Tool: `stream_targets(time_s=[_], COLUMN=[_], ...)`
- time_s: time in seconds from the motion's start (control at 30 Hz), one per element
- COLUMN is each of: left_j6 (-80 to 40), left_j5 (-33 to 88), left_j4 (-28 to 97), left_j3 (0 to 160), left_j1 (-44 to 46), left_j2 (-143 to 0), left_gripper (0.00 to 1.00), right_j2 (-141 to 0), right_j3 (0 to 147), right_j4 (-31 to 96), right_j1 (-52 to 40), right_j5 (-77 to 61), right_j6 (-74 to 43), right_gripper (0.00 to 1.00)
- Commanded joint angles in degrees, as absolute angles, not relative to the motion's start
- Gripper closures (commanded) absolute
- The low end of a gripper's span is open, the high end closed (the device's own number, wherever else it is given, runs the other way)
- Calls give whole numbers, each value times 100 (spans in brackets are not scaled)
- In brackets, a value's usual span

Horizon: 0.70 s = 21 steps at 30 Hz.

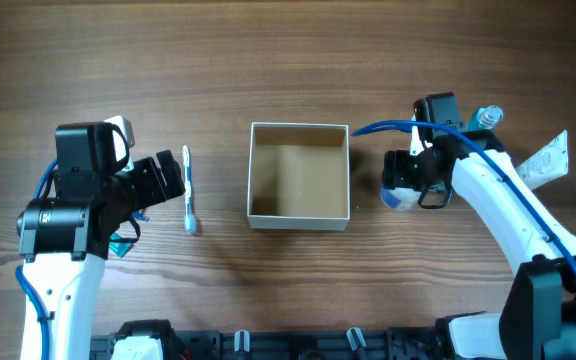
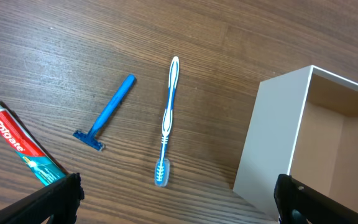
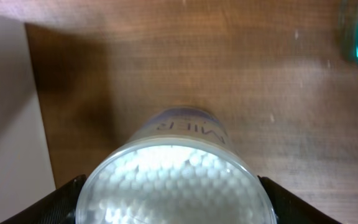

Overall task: Pack container
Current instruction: 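Carry the tub with the right gripper and place it in the box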

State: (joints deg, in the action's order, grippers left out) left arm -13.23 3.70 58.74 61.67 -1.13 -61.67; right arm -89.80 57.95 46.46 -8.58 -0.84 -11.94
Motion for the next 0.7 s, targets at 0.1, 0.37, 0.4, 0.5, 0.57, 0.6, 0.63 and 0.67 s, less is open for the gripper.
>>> stream_targets(time_s=[0.1,0.37,0.4,0.5,0.57,0.6,0.63,0.67], left_j6=[-1374,-1374,-1374,-1374,-1374,-1374,-1372,-1372], left_j5=[294,294,294,294,294,294,292,292], left_j4=[5881,5885,5896,5900,5935,5961,5964,5964], left_j3=[6276,6276,6276,6276,6276,6276,6276,6276], left_j1=[-84,-84,-86,-84,-84,-84,-86,-86], left_j2=[-6163,-6163,-6163,-6163,-6163,-6163,-6163,-6163], left_gripper=[0,0,0,0,0,0,0,0], right_j2=[-8685,-8615,-8685,-9299,-9815,-10095,-10398,-10645], right_j3=[7505,9760,9760,9760,9760,9760,9760,9760], right_j4=[6270,6882,6678,6001,5931,5872,5769,5686], right_j1=[-899,-3242,-3452,-3885,-3889,-3892,-3916,-3938], right_j5=[21,438,462,473,373,266,191,165], right_j6=[-1194,-1553,-1564,-1584,-1669,-1662,-1653,-1656], right_gripper=[96,96,96,96,96,96,96,96])
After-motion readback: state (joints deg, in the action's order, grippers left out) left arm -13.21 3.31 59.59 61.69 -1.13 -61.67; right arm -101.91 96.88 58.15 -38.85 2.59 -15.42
